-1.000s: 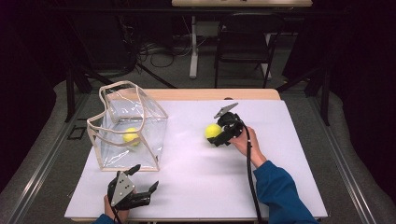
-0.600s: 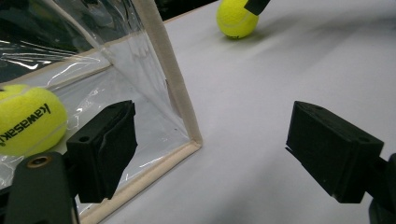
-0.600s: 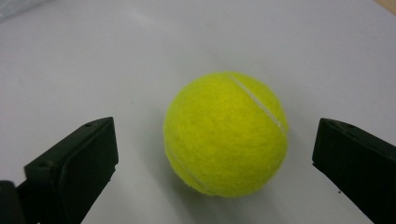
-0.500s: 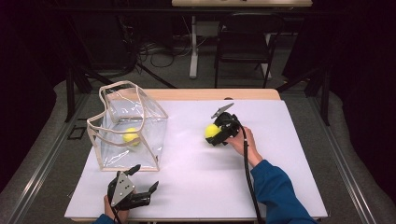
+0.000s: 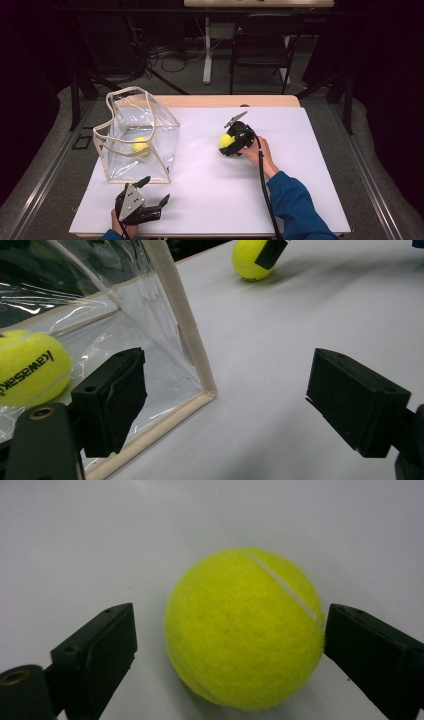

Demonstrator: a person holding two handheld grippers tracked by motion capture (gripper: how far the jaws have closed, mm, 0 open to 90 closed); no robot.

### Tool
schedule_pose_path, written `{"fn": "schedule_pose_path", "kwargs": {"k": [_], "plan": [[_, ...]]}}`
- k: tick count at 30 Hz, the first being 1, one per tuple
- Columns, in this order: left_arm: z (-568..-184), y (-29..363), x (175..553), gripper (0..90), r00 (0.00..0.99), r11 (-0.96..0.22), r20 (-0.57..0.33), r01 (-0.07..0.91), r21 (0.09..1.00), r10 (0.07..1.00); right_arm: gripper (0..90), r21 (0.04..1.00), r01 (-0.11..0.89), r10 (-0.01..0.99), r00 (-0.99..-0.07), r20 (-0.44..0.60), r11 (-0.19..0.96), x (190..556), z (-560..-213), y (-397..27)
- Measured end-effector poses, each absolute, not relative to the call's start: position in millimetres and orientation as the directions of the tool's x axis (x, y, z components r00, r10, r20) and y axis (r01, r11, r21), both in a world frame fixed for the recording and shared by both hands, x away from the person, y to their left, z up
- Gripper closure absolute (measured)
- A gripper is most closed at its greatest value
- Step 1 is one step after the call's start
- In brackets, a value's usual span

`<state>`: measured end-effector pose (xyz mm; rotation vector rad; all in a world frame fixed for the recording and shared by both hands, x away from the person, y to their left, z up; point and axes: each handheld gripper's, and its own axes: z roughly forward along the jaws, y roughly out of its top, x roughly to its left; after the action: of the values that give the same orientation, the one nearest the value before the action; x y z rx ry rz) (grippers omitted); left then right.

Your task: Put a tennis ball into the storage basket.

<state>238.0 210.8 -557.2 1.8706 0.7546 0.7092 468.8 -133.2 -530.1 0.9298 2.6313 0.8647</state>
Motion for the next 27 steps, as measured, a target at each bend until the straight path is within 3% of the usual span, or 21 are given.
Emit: {"fn": "schedule_pose_path", "kwargs": {"k": [17,27], "plan": [[-557.3,210.4,238.0,16.0,0.644,-0.352,0.152,0.194,0.916,0.750,25.0,0.569,0.536,0.655,-0.755,-0.007,0.624,471.7,-537.0,-132.7],[-557.3,210.7,238.1,16.0,0.644,-0.352,0.151,0.194,0.916,0.750,25.9,0.557,0.528,0.648,-0.761,-0.024,0.640,471.1,-534.6,-131.8]]}}
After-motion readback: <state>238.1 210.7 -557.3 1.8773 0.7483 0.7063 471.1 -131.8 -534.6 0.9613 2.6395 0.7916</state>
